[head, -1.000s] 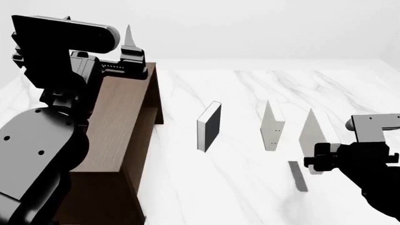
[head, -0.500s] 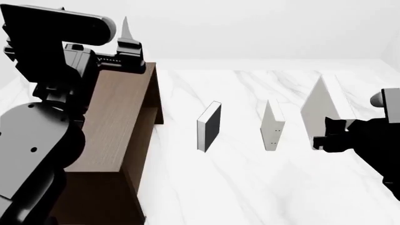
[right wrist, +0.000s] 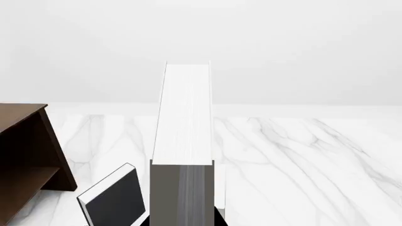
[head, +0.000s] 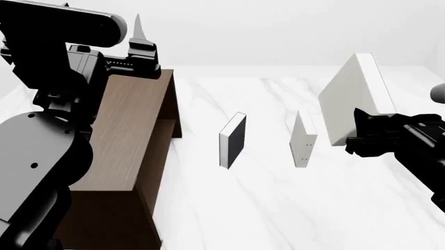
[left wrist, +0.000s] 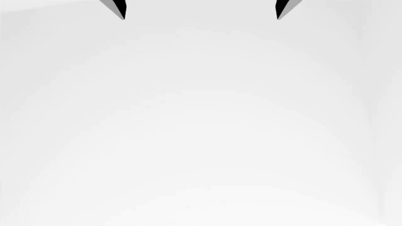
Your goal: Pick up the book on the right and place it under the cabinet shelf.
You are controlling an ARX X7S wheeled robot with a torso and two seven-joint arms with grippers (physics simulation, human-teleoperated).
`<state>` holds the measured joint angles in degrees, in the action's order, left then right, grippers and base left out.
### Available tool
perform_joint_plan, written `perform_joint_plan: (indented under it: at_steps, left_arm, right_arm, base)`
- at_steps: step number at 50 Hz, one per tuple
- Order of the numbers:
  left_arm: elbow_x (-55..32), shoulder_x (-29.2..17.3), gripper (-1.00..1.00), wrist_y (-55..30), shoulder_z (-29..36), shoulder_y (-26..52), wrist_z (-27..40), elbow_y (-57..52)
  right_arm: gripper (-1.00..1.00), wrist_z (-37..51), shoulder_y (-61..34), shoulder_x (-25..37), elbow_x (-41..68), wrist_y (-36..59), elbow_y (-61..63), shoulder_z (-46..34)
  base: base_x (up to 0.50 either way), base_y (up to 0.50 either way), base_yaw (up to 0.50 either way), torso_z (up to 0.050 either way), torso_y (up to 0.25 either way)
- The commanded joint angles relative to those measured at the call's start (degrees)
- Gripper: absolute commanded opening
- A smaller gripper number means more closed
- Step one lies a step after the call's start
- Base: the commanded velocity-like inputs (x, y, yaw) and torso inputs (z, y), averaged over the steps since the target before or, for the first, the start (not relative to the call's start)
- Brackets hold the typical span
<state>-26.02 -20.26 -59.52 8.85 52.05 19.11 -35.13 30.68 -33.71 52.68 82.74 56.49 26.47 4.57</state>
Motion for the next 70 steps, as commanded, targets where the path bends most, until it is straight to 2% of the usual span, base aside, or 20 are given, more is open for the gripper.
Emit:
perform_joint_plan:
  at_steps: [1, 13, 35, 53, 70]
  left_arm:
    - [-0.24, -0.11, 1.00, -0.02, 0.00, 0.08, 0.24, -0.26]
    - [-0.35, -0.26, 1.00, 0.13, 0.10, 0.11, 0.46, -0.22]
    - [-0.79, -0.51, 1.00, -0.11, 0.14, 0.59, 0.87, -0.38]
    - [-1.39, -0.72, 1.00, -0.50, -0.07, 0.87, 1.19, -0.89]
    - [-1.80, -0.98, 1.00, -0.77, 0.04, 1.77, 1.24, -0.62]
  right_arm:
    - [-1.00, 0.03, 0.22, -2.45, 1.67, -2.45, 2.73, 3.63]
    - [-1.00, -0.29, 1.81, -7.46, 5.31, -5.73, 4.21, 4.66]
    - [-1.00, -4.91, 7.87, -16.87, 5.67, -10.87, 6.54, 3.81]
    - [-1.00, -8.49, 14.80, -21.34, 3.77, -13.09, 8.14, 2.77]
    - [-1.00, -16.25, 21.88, -28.77, -3.95, -15.95, 4.72, -2.41]
  base:
    - [0.00, 0.00, 0.00, 0.000, 0.000]
    - [0.00, 0.00, 0.00, 0.000, 0.002]
    - [0.00, 0.00, 0.00, 0.001, 0.001]
    - [0.00, 0.00, 0.00, 0.000, 0.001]
    - [0.00, 0.00, 0.00, 0.000, 0.001]
